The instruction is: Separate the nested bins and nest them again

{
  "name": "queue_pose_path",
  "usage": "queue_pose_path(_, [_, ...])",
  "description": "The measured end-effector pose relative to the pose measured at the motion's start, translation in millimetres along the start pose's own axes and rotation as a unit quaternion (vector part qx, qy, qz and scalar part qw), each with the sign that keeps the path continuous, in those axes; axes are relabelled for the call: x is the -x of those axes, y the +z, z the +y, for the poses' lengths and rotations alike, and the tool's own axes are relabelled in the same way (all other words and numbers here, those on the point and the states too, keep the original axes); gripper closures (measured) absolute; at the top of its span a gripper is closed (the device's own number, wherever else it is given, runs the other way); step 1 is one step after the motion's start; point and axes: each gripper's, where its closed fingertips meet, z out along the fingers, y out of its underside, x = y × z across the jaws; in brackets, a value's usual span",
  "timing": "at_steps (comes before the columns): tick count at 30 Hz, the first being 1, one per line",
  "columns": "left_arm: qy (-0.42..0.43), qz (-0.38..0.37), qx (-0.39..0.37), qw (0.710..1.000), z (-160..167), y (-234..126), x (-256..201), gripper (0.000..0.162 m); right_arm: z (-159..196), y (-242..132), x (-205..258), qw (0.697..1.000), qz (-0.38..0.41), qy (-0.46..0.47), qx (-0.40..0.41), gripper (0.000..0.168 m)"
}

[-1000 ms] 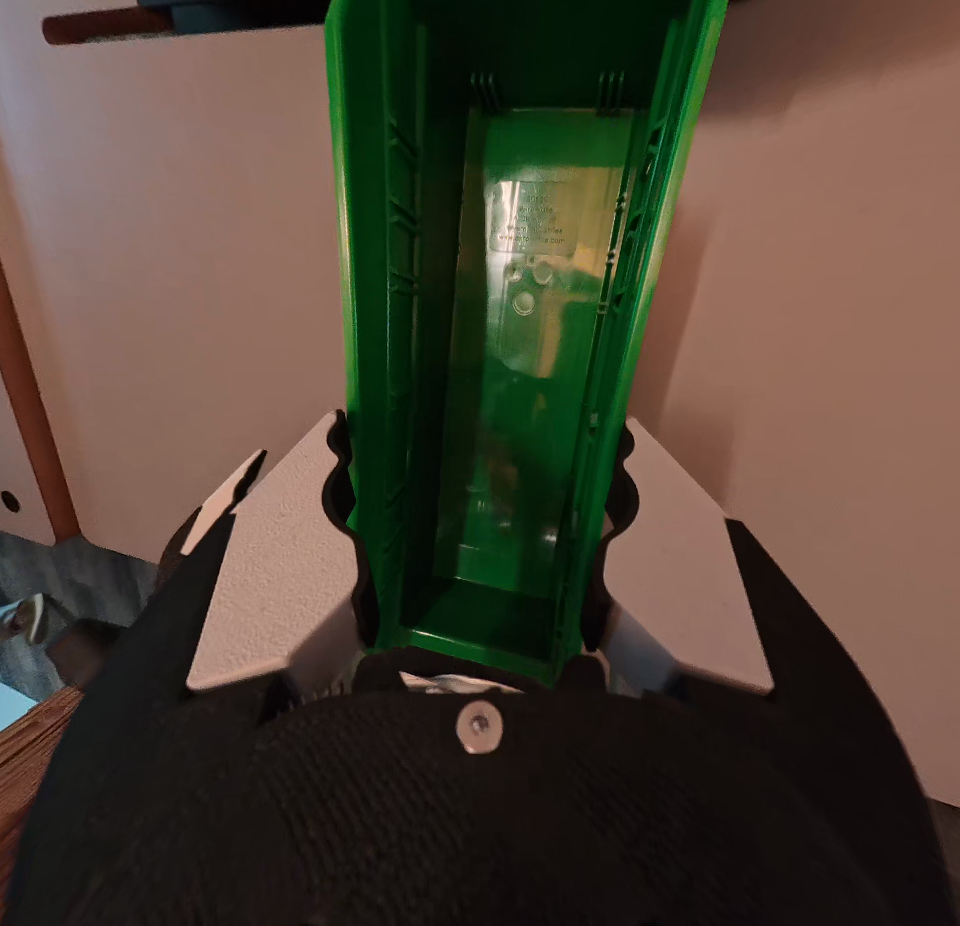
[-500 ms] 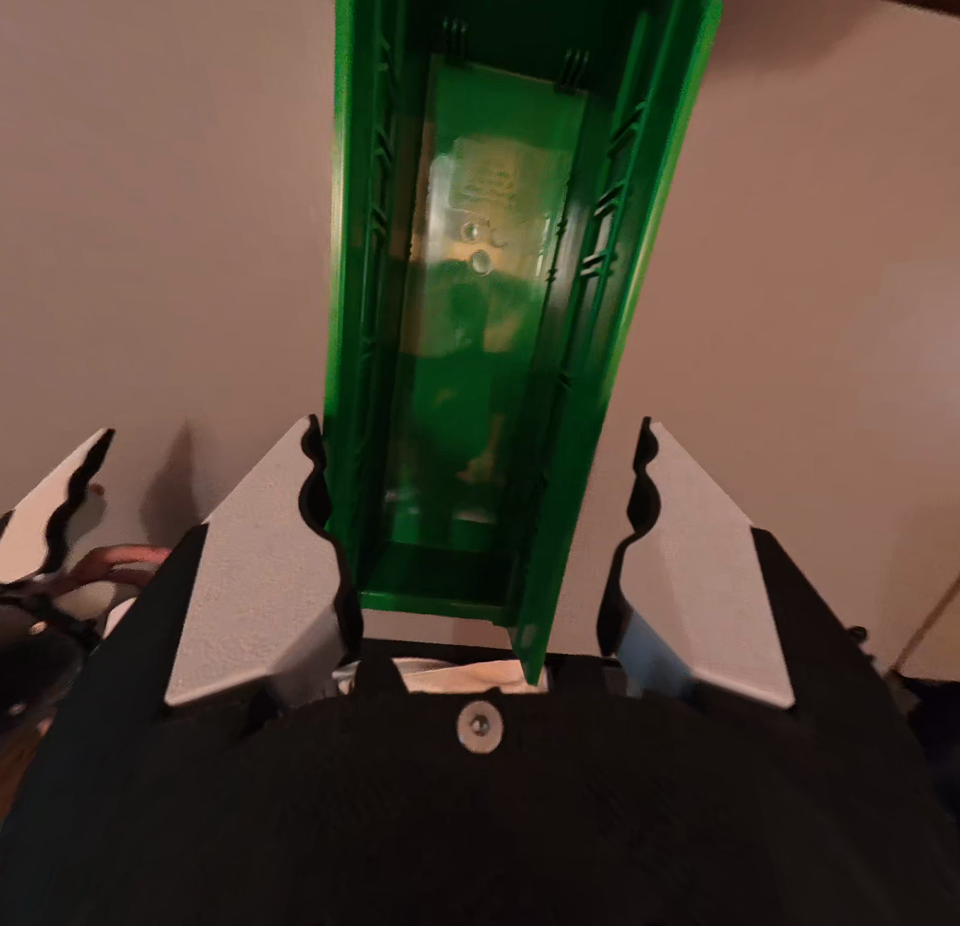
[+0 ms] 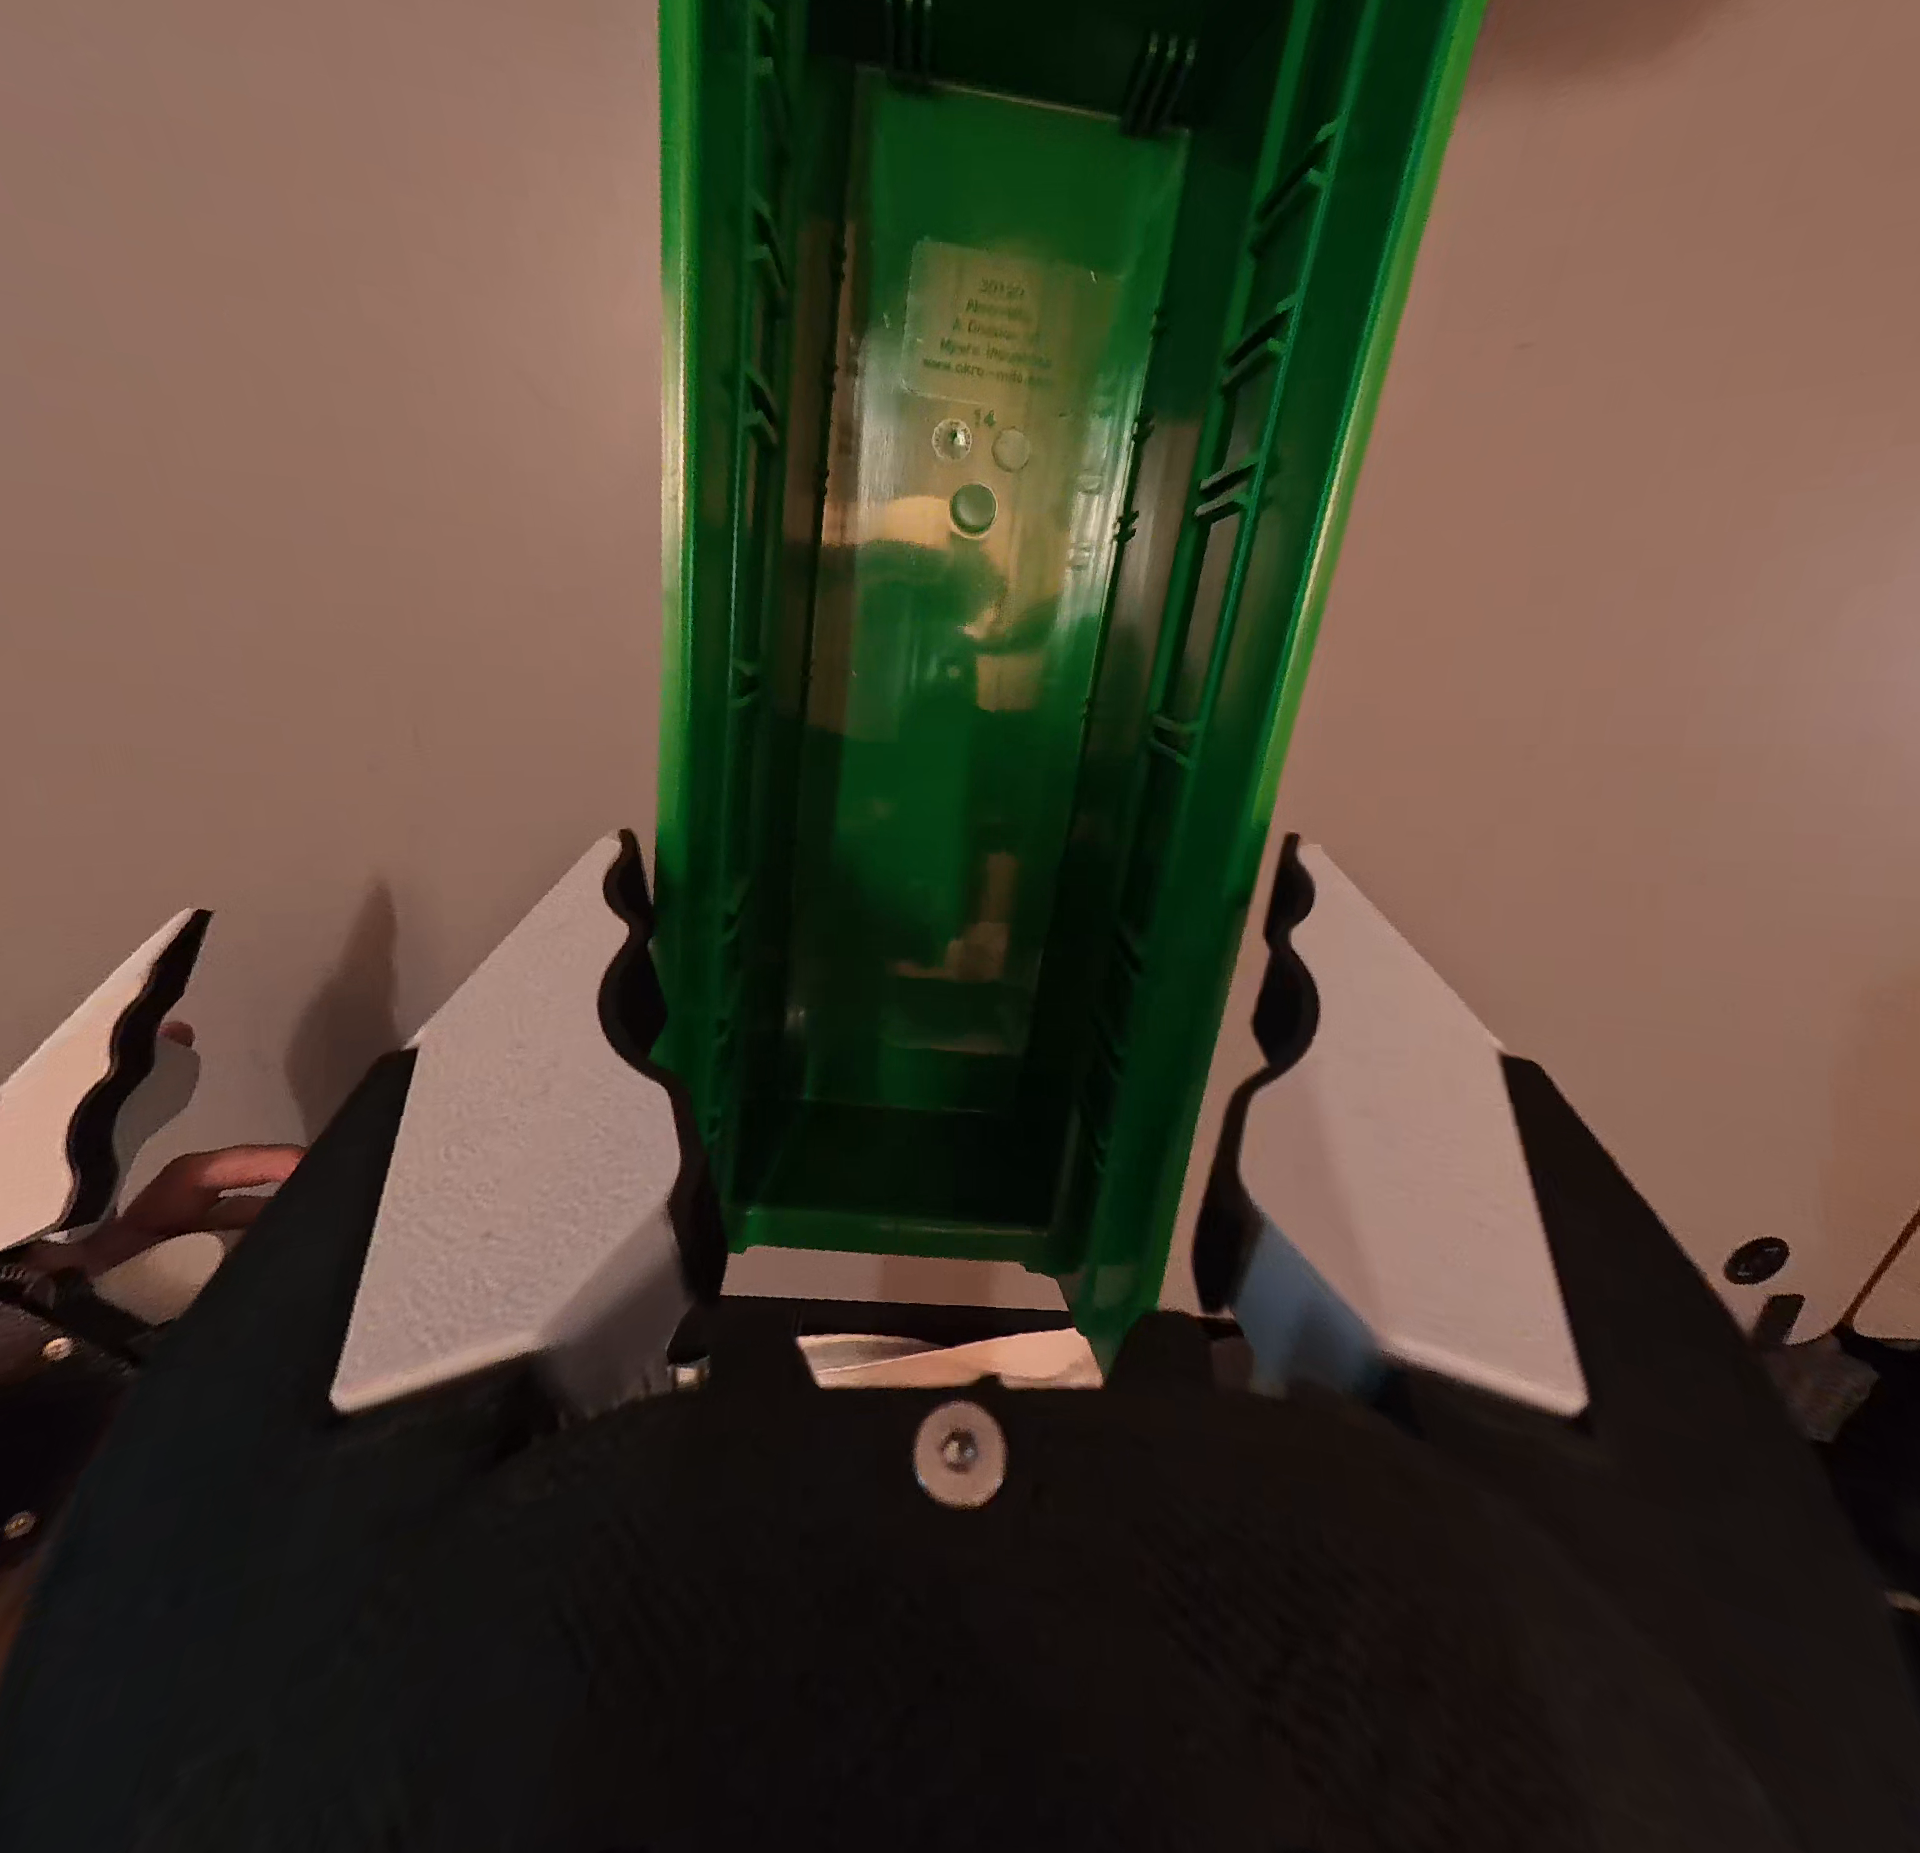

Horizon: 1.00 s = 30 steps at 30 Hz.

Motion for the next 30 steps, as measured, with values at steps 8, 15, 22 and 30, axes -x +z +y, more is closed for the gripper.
queue_pose_path(8, [-0.007,0.001,-0.002,1.0,-0.5,-1.6,3.0,0.052,-0.2,-0.7,2.3,1.0,0.011,-0.005,0.012,0.062])
queue_pose_path(15, [-0.002,0.001,-0.001,1.0,-0.2,-0.6,0.2,0.052,1.5,-1.9,2.3,0.999,0.018,0.002,0.03,0.072])
queue_pose_path(22, [-0.005,-0.001,0.001,1.0,1.1,0.9,2.5,0.052,-1.0,-6.2,0.3,0.999,-0.001,0.004,0.05,0.077])
queue_pose_path(30, [-0.004,-0.002,0.011,1.0,6.0,6.8,3.2,0.052,-17.8,-23.0,-1.3,1.0,-0.012,0.01,0.012,0.078])
